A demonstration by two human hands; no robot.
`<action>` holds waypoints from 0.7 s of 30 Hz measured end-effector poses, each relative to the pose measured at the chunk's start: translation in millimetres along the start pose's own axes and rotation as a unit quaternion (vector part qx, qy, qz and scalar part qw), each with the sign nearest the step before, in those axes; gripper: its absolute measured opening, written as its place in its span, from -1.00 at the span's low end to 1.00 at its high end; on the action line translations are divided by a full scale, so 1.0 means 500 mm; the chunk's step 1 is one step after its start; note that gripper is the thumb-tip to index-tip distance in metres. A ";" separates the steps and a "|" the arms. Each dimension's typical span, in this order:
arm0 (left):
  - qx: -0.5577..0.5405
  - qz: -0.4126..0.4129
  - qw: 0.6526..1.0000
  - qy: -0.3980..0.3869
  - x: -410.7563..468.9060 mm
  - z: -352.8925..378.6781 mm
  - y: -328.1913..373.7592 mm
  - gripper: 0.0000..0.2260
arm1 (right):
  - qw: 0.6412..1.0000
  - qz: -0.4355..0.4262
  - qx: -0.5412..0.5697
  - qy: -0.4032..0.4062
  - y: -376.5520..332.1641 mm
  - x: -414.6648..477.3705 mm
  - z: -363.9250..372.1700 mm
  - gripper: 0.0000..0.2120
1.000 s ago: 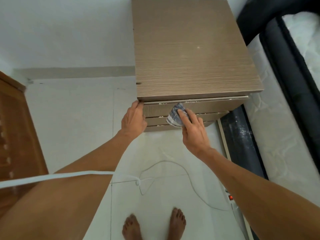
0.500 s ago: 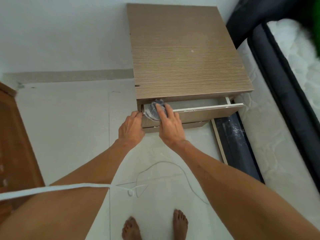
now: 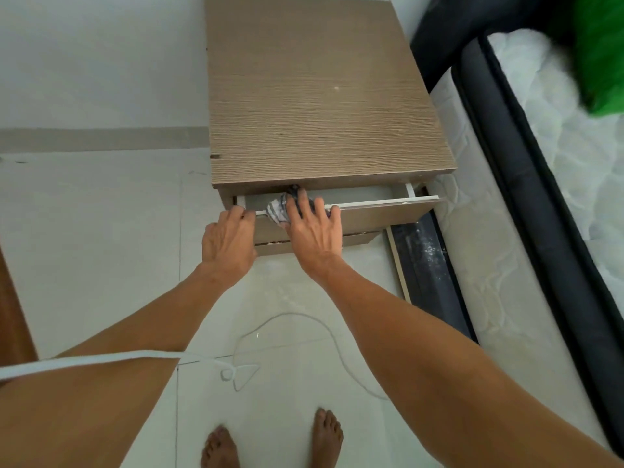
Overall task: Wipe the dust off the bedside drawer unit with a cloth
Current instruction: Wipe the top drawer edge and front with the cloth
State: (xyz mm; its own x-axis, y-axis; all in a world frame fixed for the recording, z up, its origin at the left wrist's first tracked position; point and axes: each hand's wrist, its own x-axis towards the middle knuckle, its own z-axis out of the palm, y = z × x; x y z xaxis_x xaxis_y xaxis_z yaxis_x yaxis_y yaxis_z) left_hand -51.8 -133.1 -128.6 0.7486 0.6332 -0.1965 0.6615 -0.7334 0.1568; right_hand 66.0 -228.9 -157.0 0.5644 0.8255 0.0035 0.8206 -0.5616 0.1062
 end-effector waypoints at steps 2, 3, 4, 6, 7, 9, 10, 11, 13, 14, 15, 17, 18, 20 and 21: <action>0.002 0.000 1.000 -0.006 -0.003 0.005 0.029 -0.49 | 1.000 -0.002 -0.008 -0.006 0.048 -0.003 0.001 -0.38; -0.002 -0.007 1.000 -0.007 -0.005 0.007 0.041 -0.48 | 1.000 -0.001 -0.008 -0.011 0.072 -0.005 0.002 -0.37; -0.005 -0.017 1.000 -0.008 -0.007 0.010 0.049 -0.47 | 1.000 0.001 -0.008 -0.018 0.097 -0.006 0.004 -0.35; -0.005 -0.033 0.999 -0.006 -0.008 0.015 0.063 -0.47 | 0.999 0.007 -0.007 -0.030 0.147 -0.008 0.007 -0.34; -0.002 -0.038 0.999 -0.003 -0.008 0.018 0.067 -0.47 | 0.999 0.009 -0.009 -0.034 0.172 -0.009 0.007 -0.35; 0.004 -0.045 0.999 0.002 -0.008 0.022 0.076 -0.48 | 0.999 0.010 -0.014 -0.040 0.217 -0.011 0.008 -0.38; 0.007 -0.051 0.999 0.003 -0.008 0.023 0.080 -0.48 | 0.999 0.010 -0.015 -0.042 0.237 -0.012 0.009 -0.39; 0.008 -0.056 0.998 0.003 -0.008 0.024 0.085 -0.48 | 0.999 0.013 -0.015 -0.045 0.257 -0.011 0.011 -0.41; 0.007 -0.065 0.998 0.004 -0.008 0.025 0.093 -0.47 | 0.999 0.020 -0.019 -0.045 0.295 -0.010 0.015 -0.44; 0.006 -0.067 0.998 0.006 -0.009 0.026 0.096 -0.48 | 0.998 0.022 -0.022 -0.046 0.314 -0.009 0.019 -0.45; 0.007 -0.068 0.998 0.008 -0.010 0.027 0.097 -0.48 | 0.998 0.024 -0.024 -0.049 0.332 -0.009 0.023 -0.45; 0.008 -0.069 0.998 0.011 -0.010 0.029 0.097 -0.48 | 0.998 0.030 -0.025 -0.057 0.371 -0.011 0.029 -0.45; 0.007 -0.069 0.997 0.012 -0.010 0.030 0.097 -0.48 | 0.997 0.038 -0.025 -0.061 0.389 -0.012 0.030 -0.45; 0.007 -0.069 0.998 0.012 -0.011 0.030 0.098 -0.47 | 0.996 0.060 -0.023 -0.067 0.424 -0.015 0.032 -0.47; 0.007 -0.069 0.998 0.012 -0.011 0.031 0.099 -0.46 | 0.995 0.071 -0.020 -0.071 0.440 -0.017 0.033 -0.47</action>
State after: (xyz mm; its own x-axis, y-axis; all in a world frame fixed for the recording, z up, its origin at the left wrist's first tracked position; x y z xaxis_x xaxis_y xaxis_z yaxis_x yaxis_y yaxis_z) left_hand -23.8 -176.5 -134.7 0.6518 0.7339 -0.1912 0.7575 -0.6424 0.1162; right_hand 243.4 -360.6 -150.2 0.6838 0.7198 -0.1197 0.7290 -0.6668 0.1551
